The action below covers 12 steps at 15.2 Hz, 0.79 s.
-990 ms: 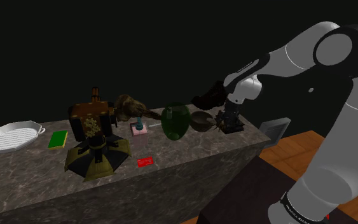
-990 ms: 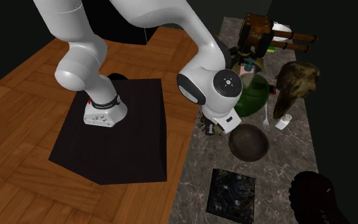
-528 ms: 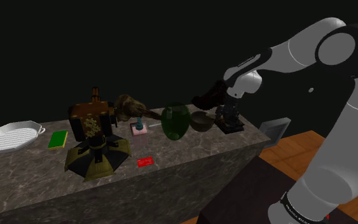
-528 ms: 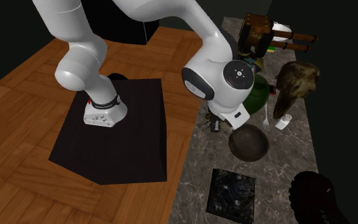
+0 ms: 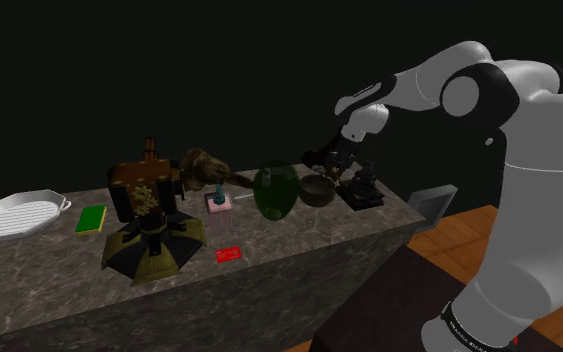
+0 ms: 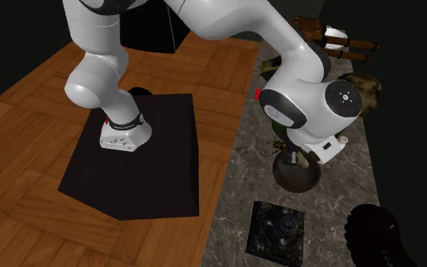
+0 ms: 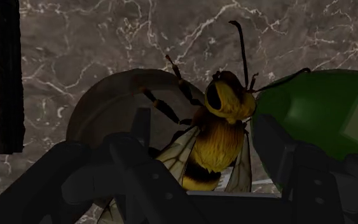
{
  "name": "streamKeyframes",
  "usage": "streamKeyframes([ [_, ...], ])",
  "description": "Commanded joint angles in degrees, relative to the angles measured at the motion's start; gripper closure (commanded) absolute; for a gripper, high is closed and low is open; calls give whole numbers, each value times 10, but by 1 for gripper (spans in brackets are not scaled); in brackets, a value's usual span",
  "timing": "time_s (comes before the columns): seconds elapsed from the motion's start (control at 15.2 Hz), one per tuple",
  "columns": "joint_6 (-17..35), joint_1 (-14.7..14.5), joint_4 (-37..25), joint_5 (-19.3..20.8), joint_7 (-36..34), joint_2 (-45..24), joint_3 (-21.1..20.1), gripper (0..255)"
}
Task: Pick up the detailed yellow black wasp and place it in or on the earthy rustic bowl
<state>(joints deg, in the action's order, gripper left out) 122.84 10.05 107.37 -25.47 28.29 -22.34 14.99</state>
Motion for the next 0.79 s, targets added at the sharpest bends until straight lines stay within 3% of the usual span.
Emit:
streamKeyframes([
  [0.0,-32,9,-77,-3,-8,-46,-3,255],
  [0.26,-85,26,-215,-6,-26,-130,-9,255],
  [0.73,-49,28,-203,-17,-12,-156,-16,255],
])
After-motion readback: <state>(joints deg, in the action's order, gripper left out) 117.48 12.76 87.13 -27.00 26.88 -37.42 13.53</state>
